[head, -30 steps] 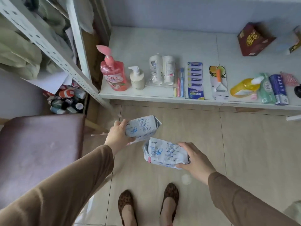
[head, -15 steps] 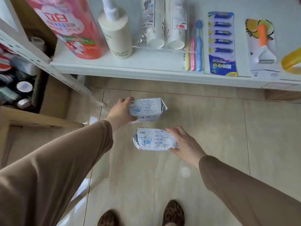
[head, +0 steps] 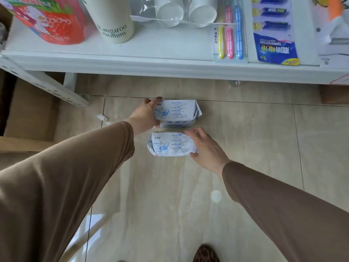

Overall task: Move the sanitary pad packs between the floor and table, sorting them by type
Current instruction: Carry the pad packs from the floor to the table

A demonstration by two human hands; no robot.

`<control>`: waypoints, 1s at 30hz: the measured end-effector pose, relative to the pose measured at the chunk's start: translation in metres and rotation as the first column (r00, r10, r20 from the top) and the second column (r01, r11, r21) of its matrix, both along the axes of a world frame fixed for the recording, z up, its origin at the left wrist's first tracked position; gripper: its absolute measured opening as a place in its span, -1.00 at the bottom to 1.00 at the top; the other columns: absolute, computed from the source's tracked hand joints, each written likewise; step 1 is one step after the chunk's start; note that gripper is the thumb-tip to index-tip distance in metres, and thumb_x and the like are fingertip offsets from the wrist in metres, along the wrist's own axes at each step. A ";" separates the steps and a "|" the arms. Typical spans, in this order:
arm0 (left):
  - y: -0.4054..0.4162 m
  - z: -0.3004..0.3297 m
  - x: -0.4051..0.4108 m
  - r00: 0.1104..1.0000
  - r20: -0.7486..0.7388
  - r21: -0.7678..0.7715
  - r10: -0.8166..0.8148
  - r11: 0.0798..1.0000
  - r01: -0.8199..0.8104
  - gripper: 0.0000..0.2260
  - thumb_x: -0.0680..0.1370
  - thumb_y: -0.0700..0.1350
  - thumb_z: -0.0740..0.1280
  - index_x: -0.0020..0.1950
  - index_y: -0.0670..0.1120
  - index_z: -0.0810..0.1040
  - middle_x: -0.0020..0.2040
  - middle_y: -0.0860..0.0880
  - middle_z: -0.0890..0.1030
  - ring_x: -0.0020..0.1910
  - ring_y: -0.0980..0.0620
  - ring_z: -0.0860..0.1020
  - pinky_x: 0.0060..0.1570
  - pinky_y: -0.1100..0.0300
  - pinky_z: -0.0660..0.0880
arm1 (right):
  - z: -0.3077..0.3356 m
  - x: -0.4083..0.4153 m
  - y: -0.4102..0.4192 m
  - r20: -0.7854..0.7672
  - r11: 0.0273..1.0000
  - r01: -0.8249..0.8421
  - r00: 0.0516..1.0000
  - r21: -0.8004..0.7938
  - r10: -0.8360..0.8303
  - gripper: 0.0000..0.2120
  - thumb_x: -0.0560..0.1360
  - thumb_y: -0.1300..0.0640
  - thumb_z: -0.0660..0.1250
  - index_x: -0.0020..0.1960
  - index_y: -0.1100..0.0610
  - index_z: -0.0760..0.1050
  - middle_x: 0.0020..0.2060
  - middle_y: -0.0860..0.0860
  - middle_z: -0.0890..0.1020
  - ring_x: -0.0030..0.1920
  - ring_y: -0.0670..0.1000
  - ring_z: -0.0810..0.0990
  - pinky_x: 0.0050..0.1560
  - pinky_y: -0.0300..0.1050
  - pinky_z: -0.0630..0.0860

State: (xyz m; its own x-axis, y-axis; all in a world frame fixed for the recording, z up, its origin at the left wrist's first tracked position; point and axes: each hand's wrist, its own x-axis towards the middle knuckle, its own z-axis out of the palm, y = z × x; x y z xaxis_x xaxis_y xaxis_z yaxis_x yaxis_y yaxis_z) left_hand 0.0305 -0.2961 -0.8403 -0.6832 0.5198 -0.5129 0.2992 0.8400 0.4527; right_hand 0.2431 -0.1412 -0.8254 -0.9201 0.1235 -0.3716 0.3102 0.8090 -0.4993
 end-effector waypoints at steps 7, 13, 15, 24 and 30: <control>-0.031 0.013 -0.001 1.000 -0.025 0.000 -0.004 1.000 0.004 -0.22 0.50 -0.30 0.29 0.59 0.18 0.05 0.54 -0.08 0.20 0.26 -0.13 0.51 0.03 0.18 0.48 | -0.007 -0.017 -0.009 -0.026 0.994 0.109 0.994 0.031 -0.109 -0.37 0.44 0.28 0.38 0.43 -0.02 0.27 0.32 -0.02 0.33 0.17 0.10 0.52 0.03 0.06 0.58; -0.064 0.012 0.024 0.998 -0.031 0.019 0.061 0.998 -0.061 -0.29 0.50 -0.30 0.31 0.57 0.08 0.14 0.49 -0.06 0.26 0.30 -0.11 0.48 0.13 0.12 0.48 | -0.009 -0.022 -0.023 -0.063 0.948 0.317 0.947 0.026 -0.315 -0.34 0.43 0.34 0.38 0.44 0.03 0.23 0.30 0.04 0.33 0.15 0.14 0.53 -0.01 -0.01 0.54; -0.071 0.013 0.035 0.997 -0.007 0.015 0.071 0.997 -0.071 -0.30 0.49 -0.30 0.31 0.57 0.05 0.15 0.48 -0.07 0.28 0.33 -0.10 0.45 0.14 0.11 0.46 | -0.003 -0.021 -0.027 -0.041 0.938 0.347 0.937 0.020 -0.346 -0.26 0.41 0.30 0.44 0.48 0.03 0.20 0.34 0.03 0.30 0.23 0.12 0.47 0.05 0.00 0.54; -0.098 0.117 0.114 0.998 -0.007 -0.101 -0.070 0.993 0.069 -0.39 0.50 -0.21 0.32 0.54 -0.04 0.24 0.46 -0.05 0.33 0.38 -0.11 0.37 0.31 0.04 0.36 | 0.112 0.034 -0.042 0.027 0.952 0.254 0.965 0.168 -0.262 -0.51 0.48 0.15 0.38 0.38 0.09 0.36 0.27 0.05 0.42 0.24 0.15 0.40 0.18 -0.02 0.41; -0.092 0.262 0.152 0.973 -0.073 -0.149 -0.219 0.967 0.206 -0.40 0.53 -0.11 0.31 0.54 -0.03 0.20 0.46 -0.02 0.33 0.42 -0.07 0.28 0.35 0.00 0.37 | 0.249 0.075 -0.055 0.044 0.952 0.273 0.959 0.138 -0.281 -0.51 0.49 0.09 0.35 0.39 0.04 0.35 0.22 0.03 0.48 0.25 0.11 0.39 0.22 -0.02 0.38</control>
